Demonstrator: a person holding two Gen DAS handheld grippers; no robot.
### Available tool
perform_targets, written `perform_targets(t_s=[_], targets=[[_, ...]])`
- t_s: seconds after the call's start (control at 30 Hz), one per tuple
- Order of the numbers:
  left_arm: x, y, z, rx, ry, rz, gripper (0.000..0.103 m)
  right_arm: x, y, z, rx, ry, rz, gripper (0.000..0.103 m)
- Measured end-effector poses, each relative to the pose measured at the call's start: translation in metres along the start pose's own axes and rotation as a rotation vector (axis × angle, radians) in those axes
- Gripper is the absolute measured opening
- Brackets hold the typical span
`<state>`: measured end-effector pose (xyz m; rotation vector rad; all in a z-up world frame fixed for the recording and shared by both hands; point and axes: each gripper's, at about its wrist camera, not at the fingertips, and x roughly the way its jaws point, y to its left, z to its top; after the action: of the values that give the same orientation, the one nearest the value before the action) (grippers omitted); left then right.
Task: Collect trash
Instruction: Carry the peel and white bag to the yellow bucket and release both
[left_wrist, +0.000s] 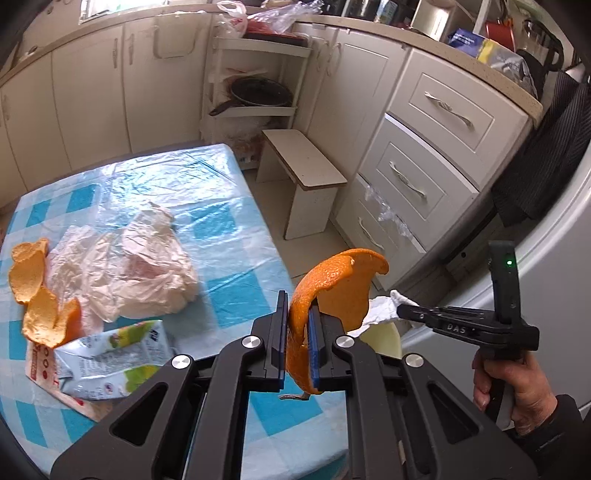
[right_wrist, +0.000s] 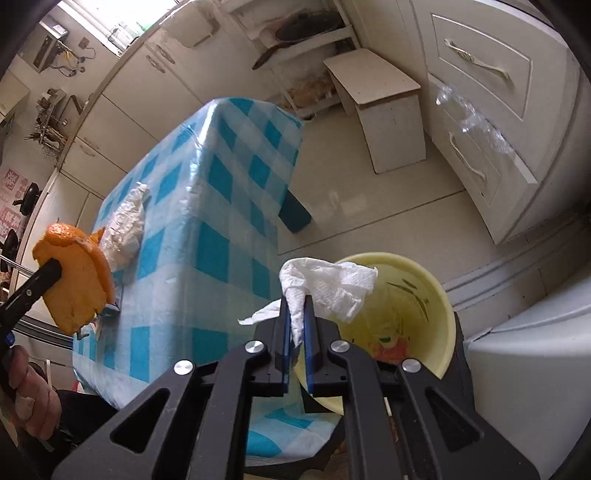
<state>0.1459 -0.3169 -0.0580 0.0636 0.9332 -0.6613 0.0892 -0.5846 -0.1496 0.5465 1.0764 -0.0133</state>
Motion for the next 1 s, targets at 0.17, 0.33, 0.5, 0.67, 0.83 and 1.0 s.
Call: perform_targets(t_s=[0.17,0.33,0.5,0.67,0.83,1.0], targets=[[0.027,-0.035,-0.012,-0.020,0.050,-0.036,0.009,0.013,-0.008,-0.012,-0.019,0.046,-0.044,0.009],[0.063,-0.060,-0.028,-0.044,0.121,-0.029,0.009,0.025,-0.024,-0.018,-0.021,0.093,-0.076,0.030],[0.087,-0.072,-0.040,-0.042,0.174,0.004,0.009,0.008,-0.036,-0.015,0.017,0.048,-0.105,0.038],[0.104,-0.083,-0.047,-0.028,0.203,0.031,0.009,-0.039,-0.032,-0.006,0.055,-0.114,-0.083,0.049],[0.132,-0.097,-0.052,-0.014,0.252,0.047,0.015,-0.080,-0.017,0.006,0.044,-0.266,-0.016,0.062],[0.147,-0.113,-0.053,0.024,0.262,0.057,0.038,-0.097,-0.003,0.014,0.024,-0.325,0.045,0.068]])
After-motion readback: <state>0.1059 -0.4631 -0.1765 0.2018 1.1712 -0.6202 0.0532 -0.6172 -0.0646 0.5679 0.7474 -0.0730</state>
